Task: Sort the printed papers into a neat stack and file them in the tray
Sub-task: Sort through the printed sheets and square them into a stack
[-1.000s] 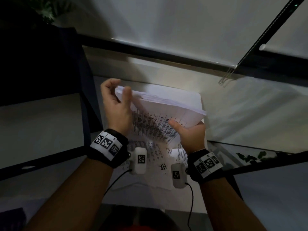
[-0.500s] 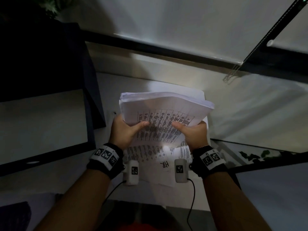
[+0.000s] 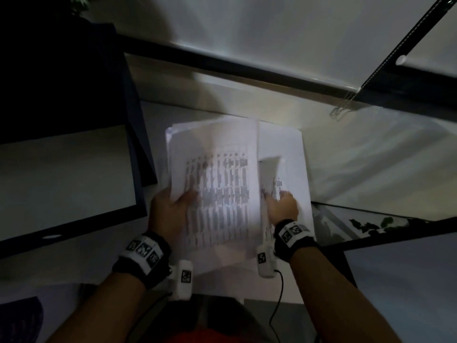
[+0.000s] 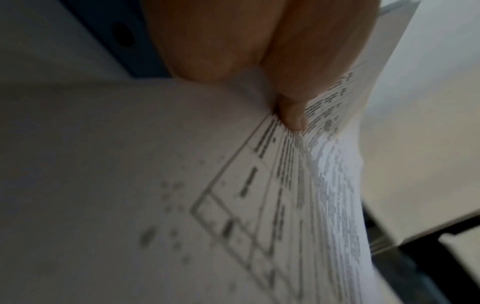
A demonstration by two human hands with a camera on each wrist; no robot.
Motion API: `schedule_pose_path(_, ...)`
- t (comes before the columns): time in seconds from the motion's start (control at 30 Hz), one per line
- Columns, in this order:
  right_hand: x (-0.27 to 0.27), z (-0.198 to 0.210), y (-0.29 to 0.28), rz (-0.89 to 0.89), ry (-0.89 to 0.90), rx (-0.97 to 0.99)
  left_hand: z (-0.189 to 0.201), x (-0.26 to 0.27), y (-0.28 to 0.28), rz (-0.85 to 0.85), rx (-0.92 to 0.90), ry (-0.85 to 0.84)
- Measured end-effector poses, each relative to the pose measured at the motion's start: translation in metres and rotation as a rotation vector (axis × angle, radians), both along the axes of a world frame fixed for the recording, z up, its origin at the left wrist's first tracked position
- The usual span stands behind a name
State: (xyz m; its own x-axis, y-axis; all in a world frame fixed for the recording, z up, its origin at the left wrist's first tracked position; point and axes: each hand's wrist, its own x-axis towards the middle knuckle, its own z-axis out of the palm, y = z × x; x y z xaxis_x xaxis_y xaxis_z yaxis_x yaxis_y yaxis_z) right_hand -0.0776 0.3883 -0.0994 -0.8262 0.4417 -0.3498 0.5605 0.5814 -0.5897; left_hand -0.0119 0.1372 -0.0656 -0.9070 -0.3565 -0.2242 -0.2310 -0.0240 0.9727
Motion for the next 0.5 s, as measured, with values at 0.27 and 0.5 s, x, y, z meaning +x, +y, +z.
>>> schedule_pose_path(0.27,0.005,-0.027,-0.060,0.147,-0.379,0.327,-0.041,0.032,-0.043,0.032,-0.028,-0.205)
schedule_pose_path(0.5,-0.003,-0.030,-0.079,0.093,-0.489,0.315,-0.079,0.039,-0.075,0.022,0.027,-0.231)
